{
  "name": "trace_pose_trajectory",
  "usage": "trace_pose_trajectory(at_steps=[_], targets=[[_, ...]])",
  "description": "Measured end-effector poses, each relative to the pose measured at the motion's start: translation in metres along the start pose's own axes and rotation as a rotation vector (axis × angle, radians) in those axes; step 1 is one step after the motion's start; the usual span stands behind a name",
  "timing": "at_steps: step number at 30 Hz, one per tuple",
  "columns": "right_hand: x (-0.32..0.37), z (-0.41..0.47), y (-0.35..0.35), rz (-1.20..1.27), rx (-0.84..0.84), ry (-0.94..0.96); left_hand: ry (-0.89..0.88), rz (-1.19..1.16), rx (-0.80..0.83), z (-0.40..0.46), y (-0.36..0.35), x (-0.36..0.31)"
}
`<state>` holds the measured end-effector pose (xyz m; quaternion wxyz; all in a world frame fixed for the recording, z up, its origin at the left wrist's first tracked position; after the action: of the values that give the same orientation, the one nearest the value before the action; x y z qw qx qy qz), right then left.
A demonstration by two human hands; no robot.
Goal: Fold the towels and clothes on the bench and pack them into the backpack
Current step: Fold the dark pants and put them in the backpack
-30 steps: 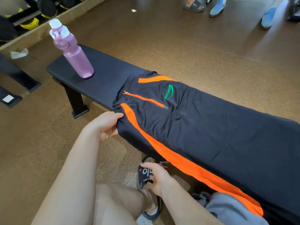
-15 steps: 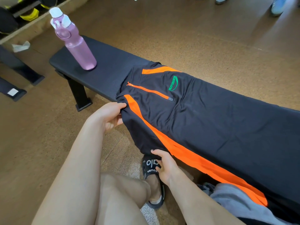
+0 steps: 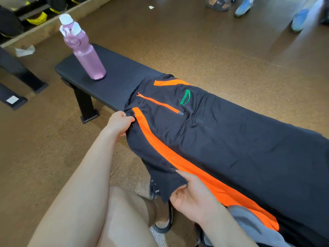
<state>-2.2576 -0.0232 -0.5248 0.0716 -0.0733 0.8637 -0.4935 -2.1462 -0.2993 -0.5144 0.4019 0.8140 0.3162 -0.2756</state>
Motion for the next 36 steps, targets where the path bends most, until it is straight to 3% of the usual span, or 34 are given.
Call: trace_pose_trajectory(at_steps=[5,7,9,13,14,18,19,21,23,28,31,36], targets=[[0.082,-0.023,-0.014,0.361,0.065,0.263,-0.059,-0.072,-0.159,0.002,0.008,0.002],[0.099,-0.027,-0.015,0.511,0.046,0.390,-0.084,-0.155,-0.145,0.002,0.004,-0.003],[0.096,-0.026,-0.022,0.386,-0.003,0.418,-0.125,-0.184,-0.072,0.001,-0.003,-0.010],[0.082,-0.020,-0.037,-0.320,-0.211,0.482,-0.138,-0.033,-0.004,-0.002,-0.009,-0.016],[0.082,-0.019,-0.037,-0.592,-0.259,0.542,-0.142,0.003,-0.003,-0.003,-0.008,-0.016],[0.090,-0.005,-0.035,-2.064,-0.427,0.752,-0.192,0.195,0.006,-0.006,-0.006,-0.014],[0.093,0.001,-0.033,-2.339,-0.438,0.787,-0.191,0.246,-0.003,-0.006,-0.005,-0.013],[0.100,0.012,-0.026,-2.631,-0.471,0.740,-0.179,0.319,-0.021,-0.005,-0.003,-0.011],[0.108,0.017,-0.020,-2.728,-0.450,0.691,-0.184,0.330,-0.028,-0.001,-0.001,-0.008],[0.124,0.017,-0.016,-2.769,-0.318,0.806,-0.255,0.276,-0.120,0.003,0.006,-0.007],[0.131,0.017,-0.027,-2.854,-0.336,0.699,-0.289,0.283,-0.174,0.004,0.005,-0.008],[0.163,0.011,-0.066,-2.334,-0.412,0.694,-0.305,0.277,-0.236,0.012,0.006,-0.006]])
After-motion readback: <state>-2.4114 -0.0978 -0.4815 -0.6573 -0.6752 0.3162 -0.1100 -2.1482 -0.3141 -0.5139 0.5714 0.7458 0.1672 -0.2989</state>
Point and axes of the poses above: each hand's wrist, its own z-axis towards the middle knuckle, its own y-axis out of the back of the hand, x = y × z, the point moved 3 cm from there along z, towards the middle knuckle, and after that the axes turned 9 degrees about x, right-handed, at the moved point
